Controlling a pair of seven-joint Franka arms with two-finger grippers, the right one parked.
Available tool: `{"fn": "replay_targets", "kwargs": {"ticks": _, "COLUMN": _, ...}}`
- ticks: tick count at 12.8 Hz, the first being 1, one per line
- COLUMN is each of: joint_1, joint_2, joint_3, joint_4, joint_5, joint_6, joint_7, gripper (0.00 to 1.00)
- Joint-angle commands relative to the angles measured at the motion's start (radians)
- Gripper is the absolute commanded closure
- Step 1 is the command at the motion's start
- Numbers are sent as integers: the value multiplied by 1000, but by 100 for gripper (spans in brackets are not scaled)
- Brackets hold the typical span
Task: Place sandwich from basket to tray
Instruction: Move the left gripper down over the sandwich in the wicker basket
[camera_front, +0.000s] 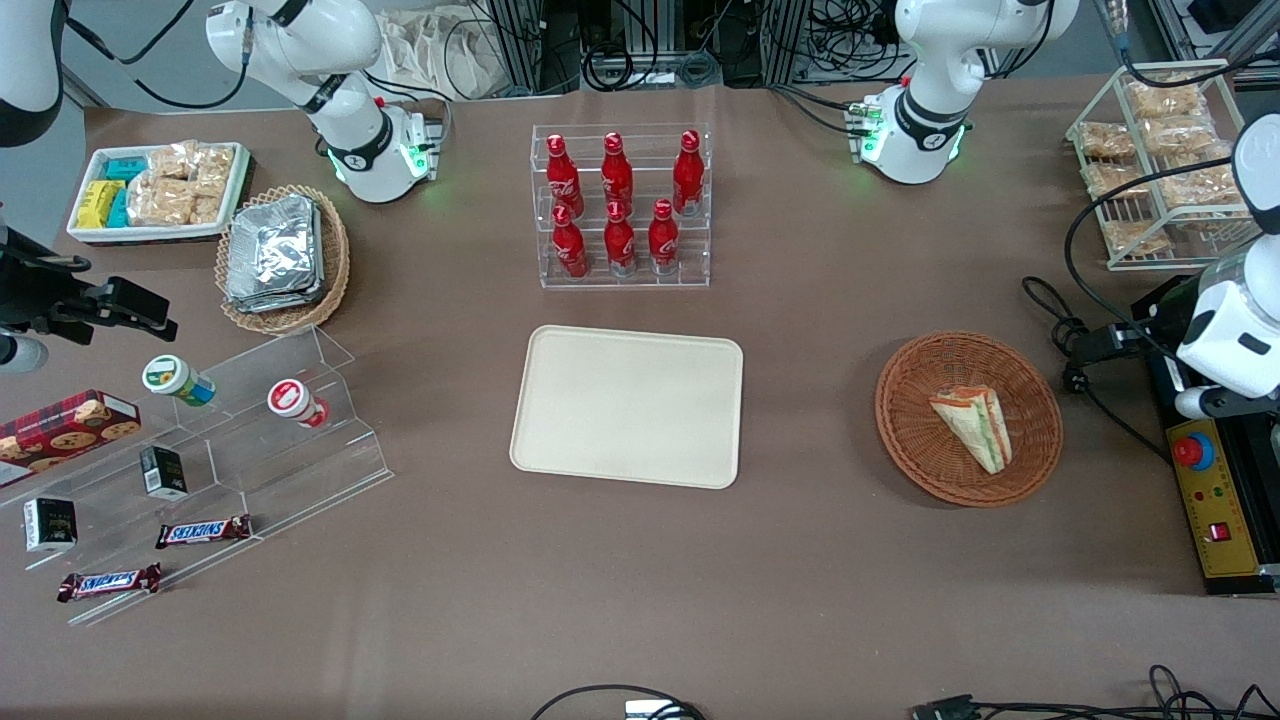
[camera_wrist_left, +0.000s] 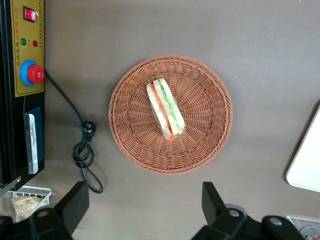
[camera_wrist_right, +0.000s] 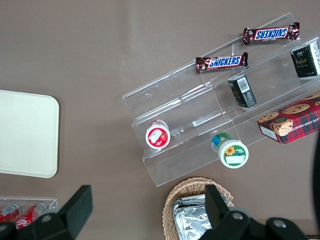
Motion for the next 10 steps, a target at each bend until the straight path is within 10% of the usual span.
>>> {"fn": "replay_targets", "kwargs": {"ticks": 1, "joint_1": -3, "joint_2": 20, "joint_3": 0, "joint_4": 35, "joint_5": 11, "joint_6": -28, "joint_7": 1, "gripper": 0}}
{"fn": "replay_targets", "kwargs": {"ticks": 10, "joint_1": -8, "joint_2": 86, "joint_3": -32, "joint_4": -128, "joint_5": 13, "joint_6": 157, "joint_7": -481, "gripper": 0}}
